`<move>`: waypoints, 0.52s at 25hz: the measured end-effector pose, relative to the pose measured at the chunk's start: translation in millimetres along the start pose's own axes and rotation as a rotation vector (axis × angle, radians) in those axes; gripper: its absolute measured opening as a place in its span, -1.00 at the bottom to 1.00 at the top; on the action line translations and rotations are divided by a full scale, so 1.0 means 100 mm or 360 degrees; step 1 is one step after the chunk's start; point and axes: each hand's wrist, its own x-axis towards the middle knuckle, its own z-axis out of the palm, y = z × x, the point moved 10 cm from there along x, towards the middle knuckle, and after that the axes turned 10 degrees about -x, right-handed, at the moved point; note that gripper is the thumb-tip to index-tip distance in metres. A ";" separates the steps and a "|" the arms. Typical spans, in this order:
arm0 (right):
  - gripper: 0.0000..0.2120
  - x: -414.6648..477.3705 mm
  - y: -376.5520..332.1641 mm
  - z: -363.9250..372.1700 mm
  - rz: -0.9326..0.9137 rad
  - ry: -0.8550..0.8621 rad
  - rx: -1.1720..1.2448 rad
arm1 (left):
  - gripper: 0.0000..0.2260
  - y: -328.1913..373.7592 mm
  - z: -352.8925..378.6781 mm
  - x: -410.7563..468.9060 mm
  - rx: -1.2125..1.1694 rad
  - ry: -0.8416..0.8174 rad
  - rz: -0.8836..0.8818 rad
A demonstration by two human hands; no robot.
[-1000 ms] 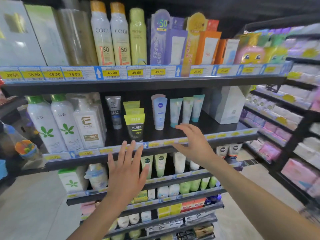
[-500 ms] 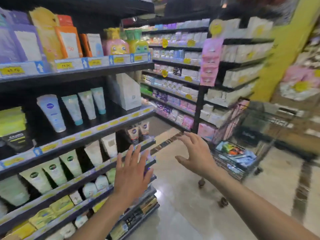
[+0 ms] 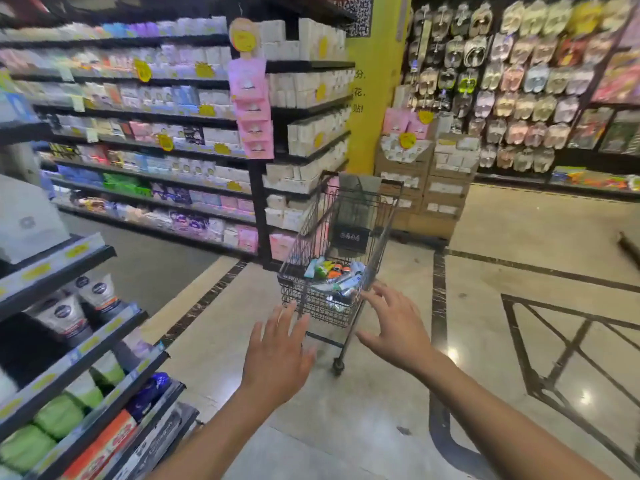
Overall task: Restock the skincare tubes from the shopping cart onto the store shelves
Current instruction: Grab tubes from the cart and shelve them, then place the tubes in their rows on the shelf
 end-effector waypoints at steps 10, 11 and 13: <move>-0.27 0.37 1.78 0.60 0.0511 -0.0178 -0.0064 | -0.41 0.88 1.35 1.62 -0.0045 -0.0263 0.0386; -0.27 0.45 1.90 0.65 0.0549 -0.0200 -0.0067 | -0.41 0.91 1.47 1.77 -0.0057 -0.0294 0.0402; -0.27 0.66 2.13 0.77 0.0621 -0.0234 -0.0082 | -0.42 0.97 1.70 2.11 -0.0086 -0.0371 0.0429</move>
